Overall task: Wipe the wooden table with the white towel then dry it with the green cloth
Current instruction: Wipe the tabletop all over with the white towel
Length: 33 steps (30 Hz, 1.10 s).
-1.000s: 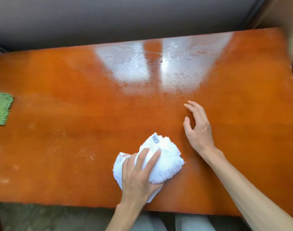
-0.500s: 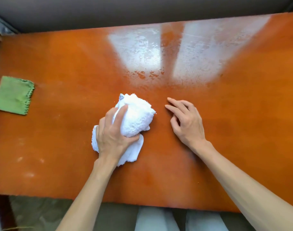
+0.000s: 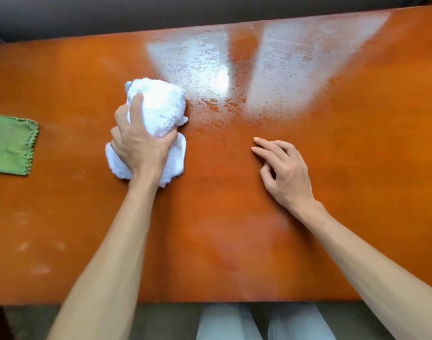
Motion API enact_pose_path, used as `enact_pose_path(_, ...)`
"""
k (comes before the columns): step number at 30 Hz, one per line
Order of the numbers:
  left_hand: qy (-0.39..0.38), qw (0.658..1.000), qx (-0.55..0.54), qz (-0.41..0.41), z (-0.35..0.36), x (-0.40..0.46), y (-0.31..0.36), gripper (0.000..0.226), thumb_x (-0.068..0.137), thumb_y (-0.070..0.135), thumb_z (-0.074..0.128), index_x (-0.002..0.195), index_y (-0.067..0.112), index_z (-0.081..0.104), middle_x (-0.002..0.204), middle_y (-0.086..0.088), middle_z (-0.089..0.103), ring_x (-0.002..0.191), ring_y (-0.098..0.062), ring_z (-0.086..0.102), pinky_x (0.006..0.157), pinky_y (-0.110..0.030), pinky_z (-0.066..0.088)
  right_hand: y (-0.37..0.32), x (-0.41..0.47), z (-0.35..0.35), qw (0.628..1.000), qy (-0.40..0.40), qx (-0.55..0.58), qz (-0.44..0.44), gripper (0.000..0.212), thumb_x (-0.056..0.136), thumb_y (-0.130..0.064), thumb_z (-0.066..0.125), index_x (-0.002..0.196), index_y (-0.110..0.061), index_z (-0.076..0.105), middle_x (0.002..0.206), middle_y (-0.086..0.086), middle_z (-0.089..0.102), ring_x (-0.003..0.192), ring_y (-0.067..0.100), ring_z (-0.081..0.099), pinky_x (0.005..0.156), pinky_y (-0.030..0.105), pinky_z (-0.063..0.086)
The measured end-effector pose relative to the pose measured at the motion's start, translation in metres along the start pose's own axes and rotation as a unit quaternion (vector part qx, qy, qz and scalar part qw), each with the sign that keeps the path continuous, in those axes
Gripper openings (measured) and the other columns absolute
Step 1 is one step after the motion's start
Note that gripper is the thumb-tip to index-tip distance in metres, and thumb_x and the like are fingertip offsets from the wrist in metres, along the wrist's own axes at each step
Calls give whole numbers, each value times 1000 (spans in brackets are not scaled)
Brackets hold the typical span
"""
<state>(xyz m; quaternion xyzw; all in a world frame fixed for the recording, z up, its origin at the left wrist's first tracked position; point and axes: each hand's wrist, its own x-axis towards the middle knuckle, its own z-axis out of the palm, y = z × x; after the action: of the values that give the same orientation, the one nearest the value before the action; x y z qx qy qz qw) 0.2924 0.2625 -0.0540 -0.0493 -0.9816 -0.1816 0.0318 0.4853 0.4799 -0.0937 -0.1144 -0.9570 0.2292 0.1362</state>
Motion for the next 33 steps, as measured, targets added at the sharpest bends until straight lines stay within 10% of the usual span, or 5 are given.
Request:
enact_pose_path(13,-83,960,-58,263,-15,-236,-3,83,62,42,82,137,31,50,139,-4,51,105,-34,60,89,-47,48,0,1,-2,1000,-8,-4,1,38,89,-6,54,123,-14,70,138,-6,63,115,25,57,97,37,49)
enact_pose_path(21,-116,900,-91,411,-16,-184,-32,76,69,57,79,135,31,55,134,-3,60,95,-34,63,82,-46,50,0,0,-2,1000,-12,-3,5,38,90,-8,52,124,-14,69,138,-5,62,116,23,56,97,36,50)
enact_pose_path(33,-68,991,0,116,-2,44,4,93,63,61,74,145,41,35,140,-2,44,114,-33,49,91,-40,41,-1,-1,-1,1000,-5,1,4,39,89,-8,52,123,-14,69,138,-6,62,116,24,56,96,39,50)
